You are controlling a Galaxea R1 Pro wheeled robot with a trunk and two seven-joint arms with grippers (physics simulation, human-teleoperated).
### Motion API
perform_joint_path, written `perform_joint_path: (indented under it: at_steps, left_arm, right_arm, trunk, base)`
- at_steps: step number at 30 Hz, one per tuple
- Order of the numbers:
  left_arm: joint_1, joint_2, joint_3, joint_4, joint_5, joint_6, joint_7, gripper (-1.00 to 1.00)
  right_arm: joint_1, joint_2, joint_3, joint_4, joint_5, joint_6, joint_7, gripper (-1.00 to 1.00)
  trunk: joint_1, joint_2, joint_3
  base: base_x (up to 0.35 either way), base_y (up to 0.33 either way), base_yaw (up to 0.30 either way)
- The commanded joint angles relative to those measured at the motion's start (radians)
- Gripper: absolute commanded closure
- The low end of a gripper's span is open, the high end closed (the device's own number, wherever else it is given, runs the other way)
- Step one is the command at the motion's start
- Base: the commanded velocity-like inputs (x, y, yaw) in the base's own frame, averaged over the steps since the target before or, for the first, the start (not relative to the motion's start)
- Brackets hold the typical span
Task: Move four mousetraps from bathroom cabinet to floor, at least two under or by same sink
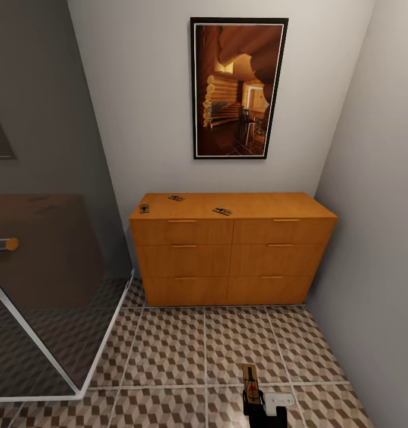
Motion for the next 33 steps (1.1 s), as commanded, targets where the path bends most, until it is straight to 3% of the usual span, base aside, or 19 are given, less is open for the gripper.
perform_joint_path:
  at_steps: [1,33]
  left_arm:
    - [-0.002,0.000,-0.007,0.004,0.000,-0.007,0.003,-1.00]
    - [-0.002,0.000,-0.007,0.004,0.000,-0.007,0.003,-1.00]
  right_arm:
    - [-0.001,0.000,-0.002,0.001,0.008,-0.002,-0.005,1.00]
    - [-0.001,0.000,-0.002,0.001,0.008,-0.002,-0.005,1.00]
  trunk:
    - [0.000,-0.001,-0.001]
    - [0.000,-0.001,-0.001]
  base:
    - [0.000,0.000,0.000]
    - [0.000,0.000,0.000]
